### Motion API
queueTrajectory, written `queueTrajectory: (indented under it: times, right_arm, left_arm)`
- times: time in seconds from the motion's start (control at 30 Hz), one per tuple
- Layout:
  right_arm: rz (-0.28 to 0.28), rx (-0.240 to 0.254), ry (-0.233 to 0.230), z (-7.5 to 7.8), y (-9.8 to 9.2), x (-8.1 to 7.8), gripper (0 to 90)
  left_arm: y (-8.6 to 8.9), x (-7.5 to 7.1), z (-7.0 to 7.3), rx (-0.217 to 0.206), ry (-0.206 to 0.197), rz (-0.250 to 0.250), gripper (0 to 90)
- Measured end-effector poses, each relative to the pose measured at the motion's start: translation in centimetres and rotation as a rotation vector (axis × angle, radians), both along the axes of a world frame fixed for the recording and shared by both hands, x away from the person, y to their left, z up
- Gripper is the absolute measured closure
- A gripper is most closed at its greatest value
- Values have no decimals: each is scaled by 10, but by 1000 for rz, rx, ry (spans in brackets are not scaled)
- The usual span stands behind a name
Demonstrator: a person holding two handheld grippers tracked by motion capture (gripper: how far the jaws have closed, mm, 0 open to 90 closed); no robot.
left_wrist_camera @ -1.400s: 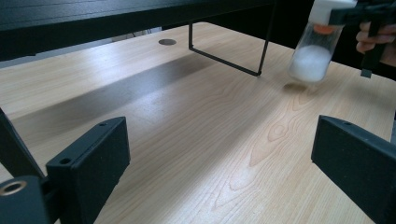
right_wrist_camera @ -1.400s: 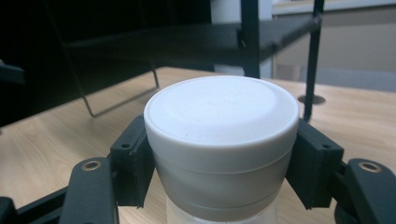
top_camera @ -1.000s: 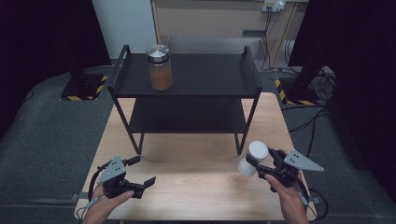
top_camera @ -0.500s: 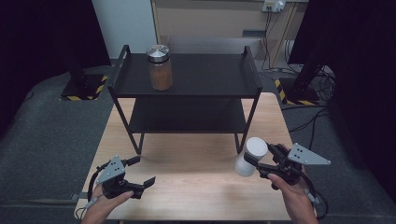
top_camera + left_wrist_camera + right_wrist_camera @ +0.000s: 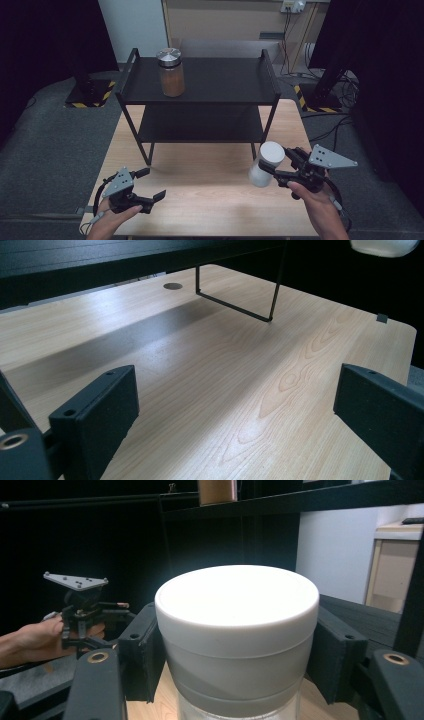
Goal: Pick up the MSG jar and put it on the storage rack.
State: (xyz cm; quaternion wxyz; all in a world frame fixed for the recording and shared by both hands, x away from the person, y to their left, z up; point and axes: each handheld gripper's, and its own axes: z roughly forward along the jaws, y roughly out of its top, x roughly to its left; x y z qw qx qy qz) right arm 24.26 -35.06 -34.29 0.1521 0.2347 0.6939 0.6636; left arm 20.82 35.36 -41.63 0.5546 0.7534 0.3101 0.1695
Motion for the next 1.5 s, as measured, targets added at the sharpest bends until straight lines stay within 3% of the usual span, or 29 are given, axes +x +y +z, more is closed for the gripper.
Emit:
queueTrajectory:
  times: [0.3, 0.57, 1.5]
  right_arm:
    - [30, -24, -7, 22, 7, 7, 341]
    - [42, -9, -19, 38, 13, 9, 341]
    - [105, -35, -57, 98, 33, 30, 341]
  left_arm:
    - [1, 0, 1, 5, -1, 0, 29]
    - [1, 0, 1, 11, -3, -2, 29]
    - [1, 1, 0, 27, 7, -11, 29]
